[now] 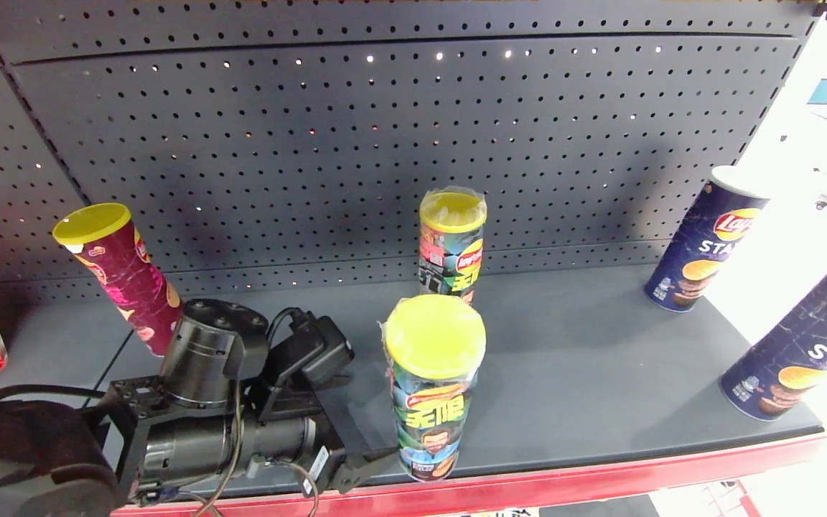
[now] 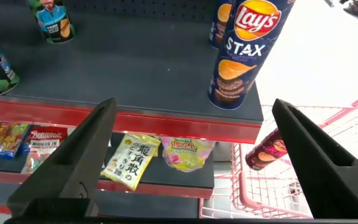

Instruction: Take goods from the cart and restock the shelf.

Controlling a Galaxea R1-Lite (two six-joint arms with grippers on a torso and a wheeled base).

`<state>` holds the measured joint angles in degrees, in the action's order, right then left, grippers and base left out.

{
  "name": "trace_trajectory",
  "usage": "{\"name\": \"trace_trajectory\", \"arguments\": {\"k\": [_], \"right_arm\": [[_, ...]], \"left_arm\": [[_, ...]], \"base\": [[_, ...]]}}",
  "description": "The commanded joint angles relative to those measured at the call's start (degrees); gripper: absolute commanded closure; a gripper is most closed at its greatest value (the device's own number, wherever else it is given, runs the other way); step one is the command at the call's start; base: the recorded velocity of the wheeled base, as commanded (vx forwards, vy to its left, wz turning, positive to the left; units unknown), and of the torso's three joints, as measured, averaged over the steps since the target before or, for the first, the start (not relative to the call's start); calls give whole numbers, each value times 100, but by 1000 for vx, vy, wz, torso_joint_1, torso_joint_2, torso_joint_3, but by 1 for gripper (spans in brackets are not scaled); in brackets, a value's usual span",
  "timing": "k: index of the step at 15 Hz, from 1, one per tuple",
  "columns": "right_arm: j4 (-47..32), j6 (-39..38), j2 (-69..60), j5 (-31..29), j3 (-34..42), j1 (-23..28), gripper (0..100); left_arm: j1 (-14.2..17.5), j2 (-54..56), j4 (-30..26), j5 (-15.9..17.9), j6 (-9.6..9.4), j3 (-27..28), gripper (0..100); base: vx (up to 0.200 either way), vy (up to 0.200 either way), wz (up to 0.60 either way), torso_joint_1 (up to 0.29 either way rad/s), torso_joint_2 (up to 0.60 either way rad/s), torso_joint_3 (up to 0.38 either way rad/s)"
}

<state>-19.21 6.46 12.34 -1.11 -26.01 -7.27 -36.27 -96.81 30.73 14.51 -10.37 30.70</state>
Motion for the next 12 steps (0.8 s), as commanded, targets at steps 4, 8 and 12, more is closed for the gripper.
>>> {"name": "trace_trajectory", "arguments": {"k": [4,8,12], "right_arm": [[-4,4,32,5,9,-3,0],[5,4,41,-3,-9,-3,0],[5,4,32,5,9,-3,0]], "left_arm": [[-30,-110,3,0,0,51,0],[-38,-163,21,0,0,77,0],[-109,-242,144,0,0,103,0]], "base": [[0,0,0,0,0,0],[0,0,0,0,0,0],[0,0,0,0,0,0]]}}
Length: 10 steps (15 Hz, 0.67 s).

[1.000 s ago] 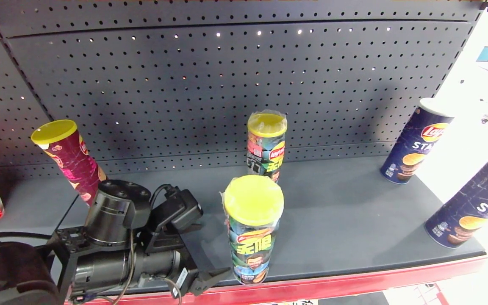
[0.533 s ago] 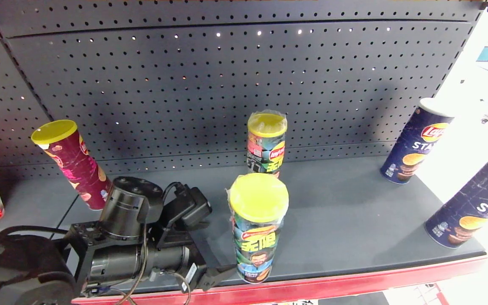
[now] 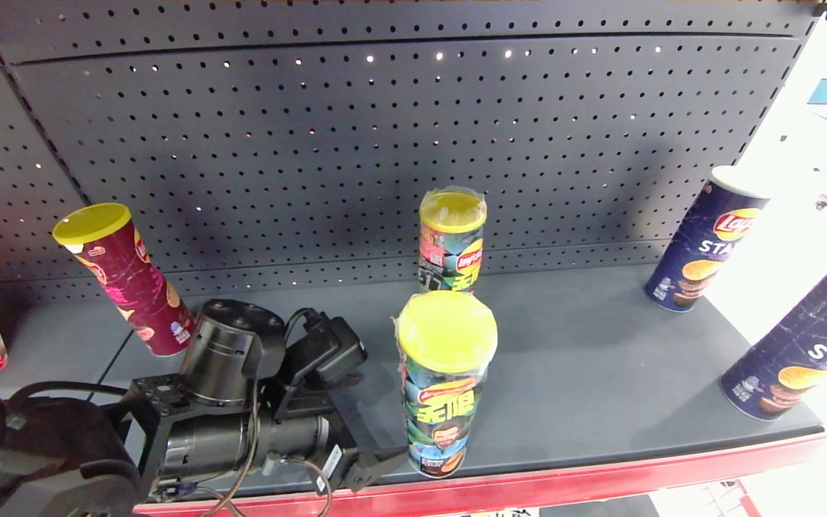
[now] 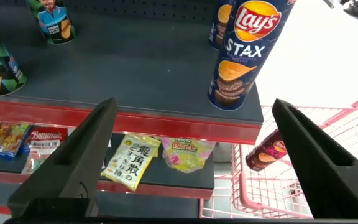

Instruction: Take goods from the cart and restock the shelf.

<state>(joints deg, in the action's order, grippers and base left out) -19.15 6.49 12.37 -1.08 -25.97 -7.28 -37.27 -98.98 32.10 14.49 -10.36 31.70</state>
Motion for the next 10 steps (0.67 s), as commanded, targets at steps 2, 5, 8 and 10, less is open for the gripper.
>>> {"name": "trace_trajectory", "arguments": {"k": [2,5,8,10], "right_arm": [[-1,2,28,3,4,-2,0],[-1,2,11,3,-5,7,0],[-1,2,2,12,-5,95,0],[-1,2,2,21,4,95,0]], "left_arm": [[-17,-25,7,1,-1,3,0],[-9,-43,7,1,-1,12,0],[0,-43,7,-17,-1,3,0],[0,-60,7,-52,-1,12,0]], "base": [[0,0,0,0,0,0],[0,0,0,0,0,0],[0,0,0,0,0,0],[0,0,0,0,0,0]]}}
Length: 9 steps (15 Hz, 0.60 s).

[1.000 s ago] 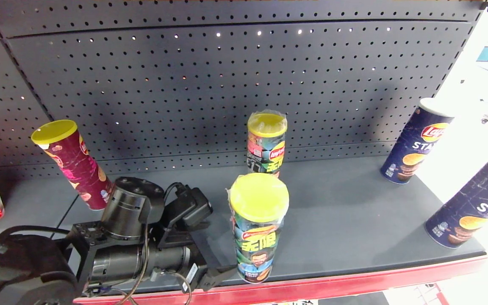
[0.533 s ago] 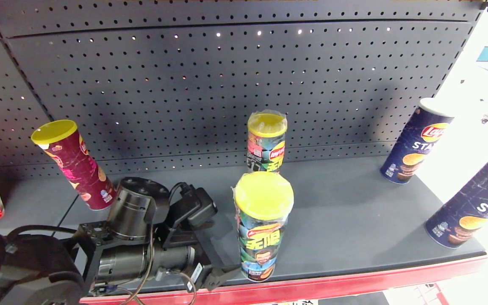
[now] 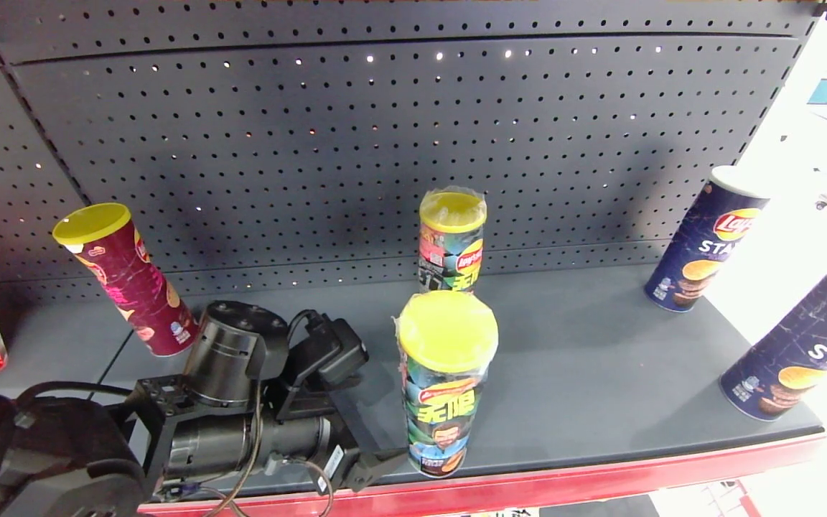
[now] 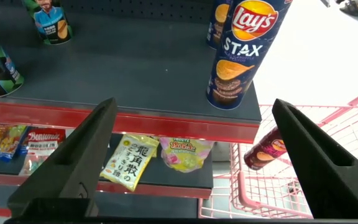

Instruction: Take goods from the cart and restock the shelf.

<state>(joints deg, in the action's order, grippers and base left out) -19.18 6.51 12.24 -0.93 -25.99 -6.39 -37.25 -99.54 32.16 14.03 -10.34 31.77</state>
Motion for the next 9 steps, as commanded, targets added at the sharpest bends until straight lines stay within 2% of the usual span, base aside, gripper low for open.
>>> {"name": "trace_trajectory", "arguments": {"k": [1,9], "right_arm": [[2,-1,15,5,6,6,0],[-7,-1,15,5,6,6,0]], "left_arm": [[-1,-22,1,-6,-3,5,0],[113,4,1,-14,-3,-109,0]], "base": [[0,0,0,0,0,0],[0,0,0,0,0,0]]}}
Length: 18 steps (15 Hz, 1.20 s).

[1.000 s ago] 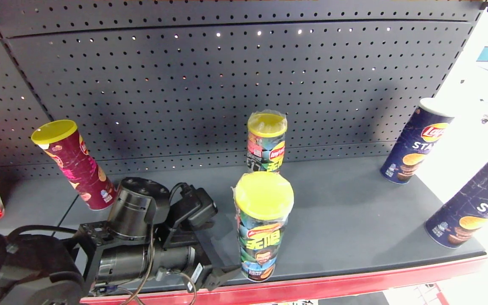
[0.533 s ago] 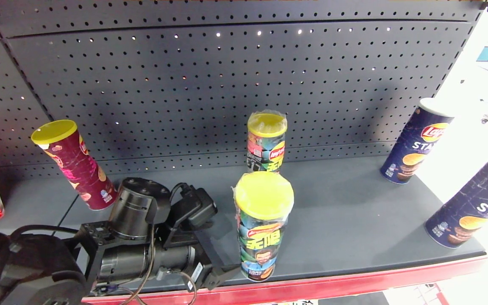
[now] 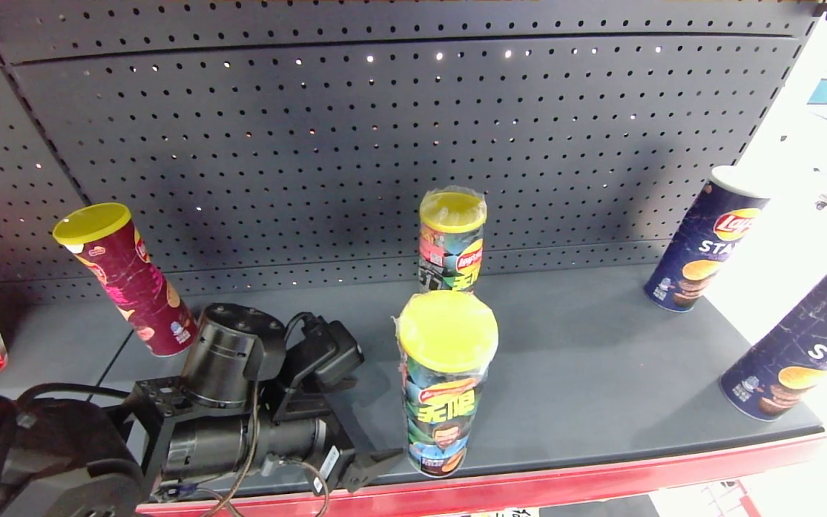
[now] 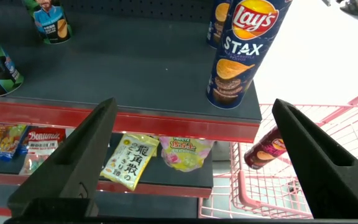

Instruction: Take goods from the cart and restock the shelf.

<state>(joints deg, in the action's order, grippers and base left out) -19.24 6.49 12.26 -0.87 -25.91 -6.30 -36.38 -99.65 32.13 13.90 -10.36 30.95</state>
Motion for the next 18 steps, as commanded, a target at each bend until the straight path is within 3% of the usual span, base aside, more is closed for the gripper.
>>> {"name": "trace_trajectory", "arguments": {"k": [1,18], "right_arm": [[-1,2,13,-1,-2,-3,0],[-1,2,13,-10,7,6,0]], "left_arm": [[78,15,3,-10,-1,-19,0],[104,-257,3,-80,-1,245,0]], "base": [[0,0,0,0,0,0],[0,0,0,0,0,0]]}}
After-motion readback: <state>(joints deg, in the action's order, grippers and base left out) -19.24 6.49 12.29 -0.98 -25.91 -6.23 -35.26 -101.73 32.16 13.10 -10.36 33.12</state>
